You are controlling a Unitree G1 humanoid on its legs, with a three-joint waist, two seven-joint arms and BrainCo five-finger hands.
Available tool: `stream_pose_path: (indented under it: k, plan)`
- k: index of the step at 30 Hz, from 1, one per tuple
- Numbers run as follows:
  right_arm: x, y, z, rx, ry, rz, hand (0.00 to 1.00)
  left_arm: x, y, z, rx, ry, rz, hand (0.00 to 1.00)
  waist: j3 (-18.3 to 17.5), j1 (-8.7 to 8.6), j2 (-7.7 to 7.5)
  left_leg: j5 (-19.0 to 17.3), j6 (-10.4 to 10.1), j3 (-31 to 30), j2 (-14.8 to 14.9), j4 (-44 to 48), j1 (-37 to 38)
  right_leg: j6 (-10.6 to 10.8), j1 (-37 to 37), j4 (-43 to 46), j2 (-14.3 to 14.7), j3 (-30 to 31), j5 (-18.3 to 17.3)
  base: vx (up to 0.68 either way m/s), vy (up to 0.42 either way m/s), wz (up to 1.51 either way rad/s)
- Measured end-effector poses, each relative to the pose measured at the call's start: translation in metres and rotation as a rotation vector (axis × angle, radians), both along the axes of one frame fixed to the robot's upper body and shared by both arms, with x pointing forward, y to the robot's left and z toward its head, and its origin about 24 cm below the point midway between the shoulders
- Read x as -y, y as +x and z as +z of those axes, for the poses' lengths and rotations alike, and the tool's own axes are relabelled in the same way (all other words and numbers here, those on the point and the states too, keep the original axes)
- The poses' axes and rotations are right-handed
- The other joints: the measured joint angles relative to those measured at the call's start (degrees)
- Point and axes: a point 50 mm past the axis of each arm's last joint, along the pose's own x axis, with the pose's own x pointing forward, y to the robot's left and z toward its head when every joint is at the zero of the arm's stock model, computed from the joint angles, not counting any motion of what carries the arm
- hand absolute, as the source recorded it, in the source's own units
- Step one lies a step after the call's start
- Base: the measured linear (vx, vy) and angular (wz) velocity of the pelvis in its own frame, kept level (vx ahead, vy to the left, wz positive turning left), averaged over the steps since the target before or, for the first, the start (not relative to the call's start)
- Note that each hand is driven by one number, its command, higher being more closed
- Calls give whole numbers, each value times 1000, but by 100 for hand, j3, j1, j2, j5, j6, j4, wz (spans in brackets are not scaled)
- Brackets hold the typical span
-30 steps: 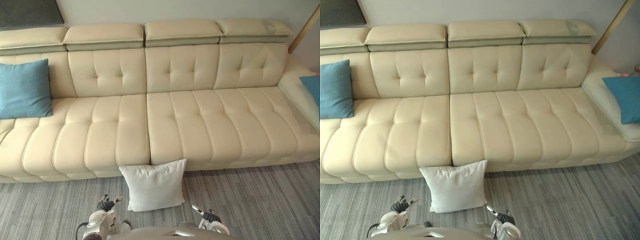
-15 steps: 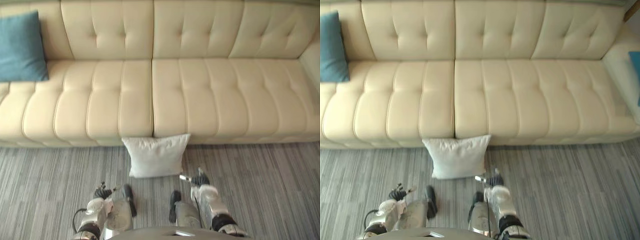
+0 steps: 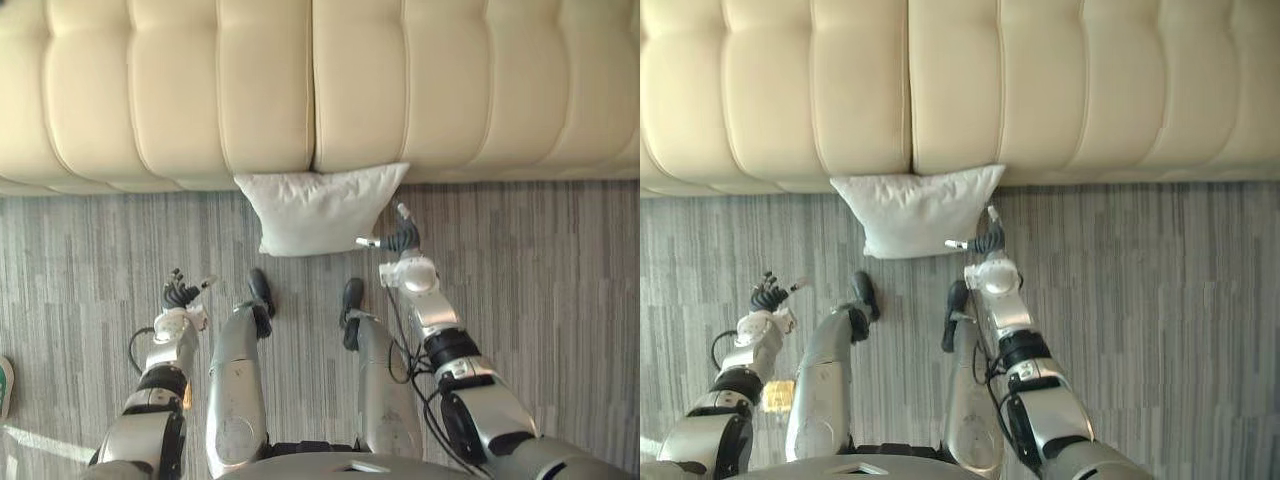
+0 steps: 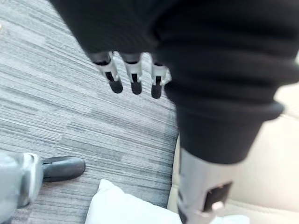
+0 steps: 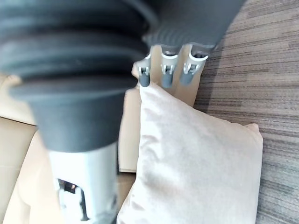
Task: Pick up cushions and gather them together orderly.
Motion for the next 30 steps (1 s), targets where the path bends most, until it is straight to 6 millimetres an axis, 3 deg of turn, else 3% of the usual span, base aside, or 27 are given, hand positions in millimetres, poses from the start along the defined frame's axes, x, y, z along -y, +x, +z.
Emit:
stream_pose_path:
  k: [3, 8, 11, 15, 18, 22, 25, 30]
  plan:
    - [2, 9, 25, 59, -6, -6, 0, -8, 20, 39, 114, 29, 13, 0, 92, 1, 7, -4, 5, -96, 38, 319, -639, -16, -654, 417, -7, 29, -113, -41, -24, 8]
    - [16, 20, 51, 113, 88, -78, 0, -6, 41, 85, 247, 30, 11, 0, 151, 28, 22, -41, 46, -264, 104, 920, -1683, -38, -1725, 1265, -55, 80, -346, -29, -34, 10]
    - [35, 20, 67, 163, 169, -149, 0, -4, 45, 96, 287, 19, 12, 0, 165, 17, 41, -47, 52, -310, 112, 1123, -2160, -60, -2229, 1541, -92, 101, -412, -48, -15, 9]
    - [60, 16, 71, 185, 262, -219, 0, -8, 44, 102, 310, 10, 38, 0, 168, 34, 46, 6, 65, -297, 142, 1229, -2525, -75, -2643, 1725, -103, 137, -407, -43, -7, 2]
    - [67, 14, 71, 194, 304, -245, 0, -12, 42, 113, 354, 24, 47, 0, 168, 48, 47, 31, 95, -226, 205, 1303, -2736, -75, -2912, 1794, -63, 223, -366, -39, 0, -10]
    - [66, 13, 78, 227, 307, -232, 0, -10, 43, 138, 433, 88, 17, 0, 168, 64, 47, 0, 108, -205, 302, 1480, -3039, -79, -3252, 1948, -18, 283, -357, -46, 1, -14]
    - [58, 11, 96, 301, 287, -188, 0, 1, 45, 154, 485, 128, -28, 0, 170, 65, 50, -7, 132, -220, 362, 1639, -3263, -100, -3491, 2111, -4, 296, -382, -43, -6, -4]
    - [21, 4, 137, 456, 180, -34, 0, 24, 47, 172, 546, 216, -90, 0, 175, 56, 59, -71, 133, -302, 440, 1956, -3555, -114, -3784, 2444, 32, 315, -441, -51, -5, -3]
